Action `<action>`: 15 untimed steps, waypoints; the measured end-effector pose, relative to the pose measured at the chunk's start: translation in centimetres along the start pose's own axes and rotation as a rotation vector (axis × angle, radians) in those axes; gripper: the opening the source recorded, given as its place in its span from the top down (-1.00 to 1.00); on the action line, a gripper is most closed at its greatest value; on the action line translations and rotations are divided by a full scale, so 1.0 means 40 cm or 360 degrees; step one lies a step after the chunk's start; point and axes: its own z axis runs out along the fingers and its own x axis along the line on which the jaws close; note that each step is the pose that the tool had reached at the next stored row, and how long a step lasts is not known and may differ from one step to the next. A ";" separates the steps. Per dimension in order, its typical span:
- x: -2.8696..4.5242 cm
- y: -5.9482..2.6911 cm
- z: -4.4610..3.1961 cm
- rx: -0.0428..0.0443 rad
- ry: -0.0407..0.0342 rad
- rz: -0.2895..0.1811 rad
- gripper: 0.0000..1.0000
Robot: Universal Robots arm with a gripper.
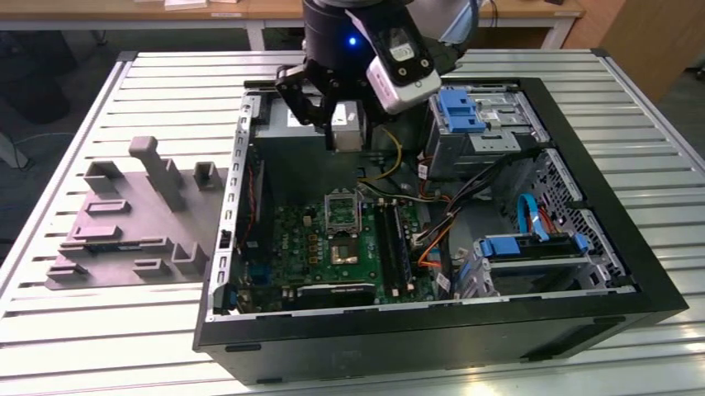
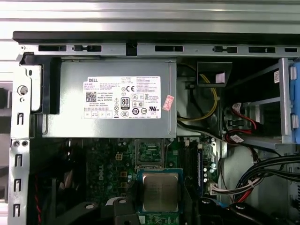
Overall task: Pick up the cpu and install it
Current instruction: 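Place the cpu into insertion slot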
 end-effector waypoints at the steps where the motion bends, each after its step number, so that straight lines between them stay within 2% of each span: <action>1: 0.000 -0.004 0.004 0.0000 0.0000 0.0000 0.06; 6: 0.000 -0.016 0.026 0.0000 0.0004 0.0000 0.06; 8: 0.000 -0.017 0.036 0.0000 0.0010 0.0001 0.06; 15: 0.001 -0.018 0.067 0.0000 0.0020 0.0001 0.06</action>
